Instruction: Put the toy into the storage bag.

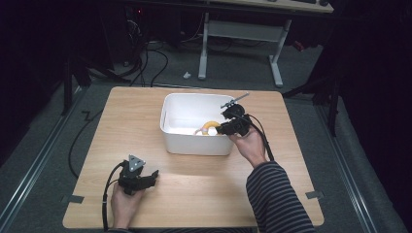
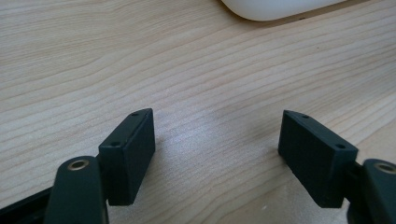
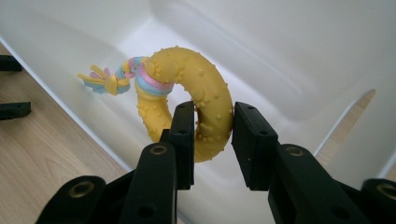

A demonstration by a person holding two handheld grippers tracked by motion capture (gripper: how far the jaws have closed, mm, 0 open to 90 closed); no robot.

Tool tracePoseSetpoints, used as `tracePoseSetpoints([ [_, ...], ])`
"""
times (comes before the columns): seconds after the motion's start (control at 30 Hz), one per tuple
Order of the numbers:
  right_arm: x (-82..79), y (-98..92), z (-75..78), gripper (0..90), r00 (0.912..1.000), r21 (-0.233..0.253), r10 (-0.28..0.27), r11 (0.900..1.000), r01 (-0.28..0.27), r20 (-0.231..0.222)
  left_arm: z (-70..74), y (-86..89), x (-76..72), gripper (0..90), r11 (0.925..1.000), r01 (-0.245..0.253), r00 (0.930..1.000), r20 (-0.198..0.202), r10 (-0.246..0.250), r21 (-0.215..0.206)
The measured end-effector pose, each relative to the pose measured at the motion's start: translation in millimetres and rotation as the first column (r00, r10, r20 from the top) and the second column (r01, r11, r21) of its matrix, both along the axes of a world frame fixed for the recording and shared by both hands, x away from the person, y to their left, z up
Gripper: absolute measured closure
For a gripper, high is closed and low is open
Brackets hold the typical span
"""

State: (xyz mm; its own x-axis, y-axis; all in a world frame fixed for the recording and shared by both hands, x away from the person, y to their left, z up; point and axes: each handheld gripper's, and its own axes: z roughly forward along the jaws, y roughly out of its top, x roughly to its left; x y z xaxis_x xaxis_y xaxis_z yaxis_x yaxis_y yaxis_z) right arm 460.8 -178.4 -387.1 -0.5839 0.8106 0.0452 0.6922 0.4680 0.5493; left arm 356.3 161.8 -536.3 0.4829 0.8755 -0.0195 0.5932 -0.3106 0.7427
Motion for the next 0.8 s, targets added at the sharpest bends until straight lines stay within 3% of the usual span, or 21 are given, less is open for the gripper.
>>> tracePoseSetpoints([
  [0.1, -0.6, 0.3, -0.1, 69.9, 1.0, 0.005, 0.007, 1.0, -0.007, -0.002, 0.0, 0.0, 0.0, 27.5, 1.0, 0.0, 1.0, 0.0, 0.0, -0.001],
  [0.13, -1.4, -0.1, 0.9, 63.6, 0.9998, 0.024, 0.017, 1.0, -0.017, -0.004, 0.0, 0.1, 0.0, 27.5, 1.0, 0.0, 1.0, 0.0, 0.0, -0.001],
  [0.17, -1.4, -0.1, 0.9, 63.6, 0.9998, 0.024, 0.017, 1.0, -0.017, -0.004, 0.0, 0.1, 0.0, 27.5, 1.0, 0.0, 1.0, 0.0, 0.0, -0.001],
  [0.2, -3.1, -1.9, 5.3, 59.6, 0.9999, 0.064, 0.014, 0.998, -0.014, 0.003, 0.0, 0.1, 0.0, 27.5, 1.0, 0.0, 1.0, 0.0, 0.0, -0.001],
  [0.3, -5.2, -3.3, 9.0, 57.7, 0.9998, 0.068, 0.014, 0.998, -0.015, 0.017, 0.0, 0.1, 0.1, 27.0, 1.0, 0.0, 1.0, 0.0, 0.0, -0.001],
  [0.5, -17.0, -19.8, 22.7, 54.3, 0.993, 0.088, -0.02, 0.996, 0.01, 0.116, -0.2, 0.2, 0.1, 27.0, 1.0, -0.003, 1.0, 0.001, 0.003, -0.002],
  [0.8, -32.2, -51.0, 35.8, 51.0, 0.9803, 0.134, -0.082, 0.989, 0.059, 0.179, -0.1, 0.2, 0.1, 27.0, 1.0, -0.002, 1.0, -0.001, 0.002, -0.002],
])
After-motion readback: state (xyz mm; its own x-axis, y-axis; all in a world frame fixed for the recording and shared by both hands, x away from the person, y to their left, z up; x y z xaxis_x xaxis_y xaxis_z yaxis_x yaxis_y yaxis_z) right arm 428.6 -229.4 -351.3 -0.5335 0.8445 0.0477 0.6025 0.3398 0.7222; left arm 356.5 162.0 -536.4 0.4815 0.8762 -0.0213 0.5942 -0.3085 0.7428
